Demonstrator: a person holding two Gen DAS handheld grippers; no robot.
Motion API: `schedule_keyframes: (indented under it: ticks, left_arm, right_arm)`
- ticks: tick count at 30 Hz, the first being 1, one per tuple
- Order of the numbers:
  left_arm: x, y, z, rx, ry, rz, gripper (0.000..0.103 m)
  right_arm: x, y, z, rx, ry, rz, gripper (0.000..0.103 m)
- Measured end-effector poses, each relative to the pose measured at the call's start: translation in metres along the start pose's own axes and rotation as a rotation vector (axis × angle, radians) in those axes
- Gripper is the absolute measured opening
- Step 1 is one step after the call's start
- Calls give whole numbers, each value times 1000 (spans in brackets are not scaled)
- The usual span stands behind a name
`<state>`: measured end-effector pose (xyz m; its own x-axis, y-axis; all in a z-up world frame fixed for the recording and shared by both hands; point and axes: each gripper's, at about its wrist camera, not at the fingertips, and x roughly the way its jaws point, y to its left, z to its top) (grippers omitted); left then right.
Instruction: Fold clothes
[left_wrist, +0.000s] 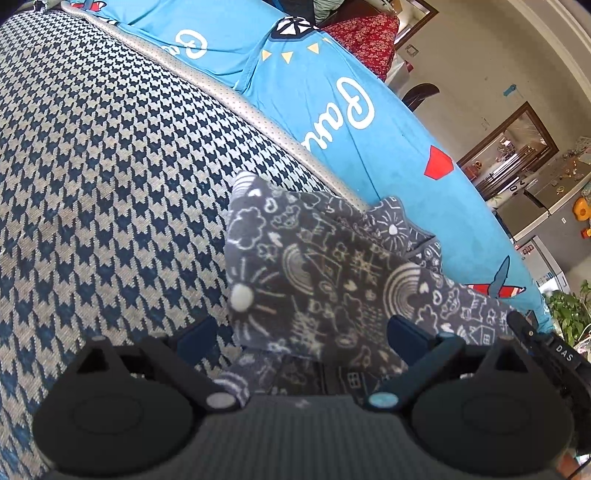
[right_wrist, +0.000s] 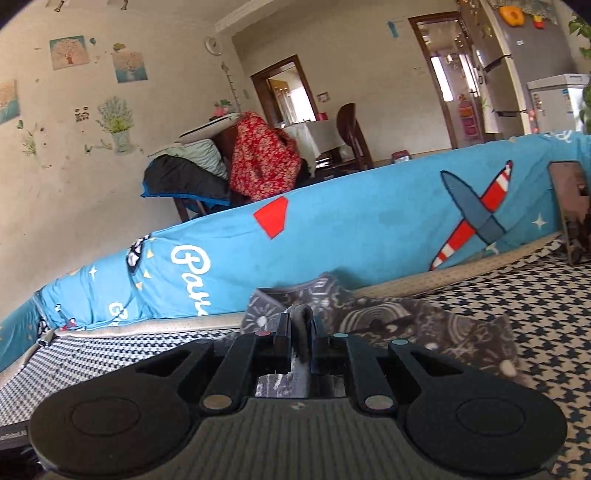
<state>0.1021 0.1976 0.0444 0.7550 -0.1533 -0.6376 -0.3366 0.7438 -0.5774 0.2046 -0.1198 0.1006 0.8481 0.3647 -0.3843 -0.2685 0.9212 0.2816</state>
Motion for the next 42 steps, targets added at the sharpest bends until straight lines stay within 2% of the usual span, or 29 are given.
schedule_keyframes:
  ticks: [4,12,14,15,17,21,25,31,37,42]
  left_arm:
    - [3,-4,-2,4,3,3,99]
    - [10,-13,-7,24,17,26,99]
    - [11,-14,-8,33,18,37,99]
    - [11,-15,-8,37,18,41,99]
    - [11,-15,-9,51,24,37,99]
    - [5,-15,-13,107,39,44,99]
    - [-1,-13,-16,177,54,50,99]
    - [-3,-8,-20,236,87,52,99]
    - [12,-9,-26,288,140,48,99]
    - [24,-11,-31,326,126,79,99]
  right_arm:
    - [-3,-17,0,-37,2,-128,11]
    - [6,-46,-10,-16,120,-237,11]
    - [8,-53,-12,8,145,-254,17]
    - [8,-56,-13,28,154,-257,24]
    - [5,-60,-13,56,142,-252,29]
    - [-4,-54,-9,52,109,-194,35]
    - [-2,-39,-13,33,153,-38,36]
    - [8,1,-30,-105,240,146,37]
    - [17,33,-52,-230,317,228,45]
    - [25,49,-64,-300,371,275,48]
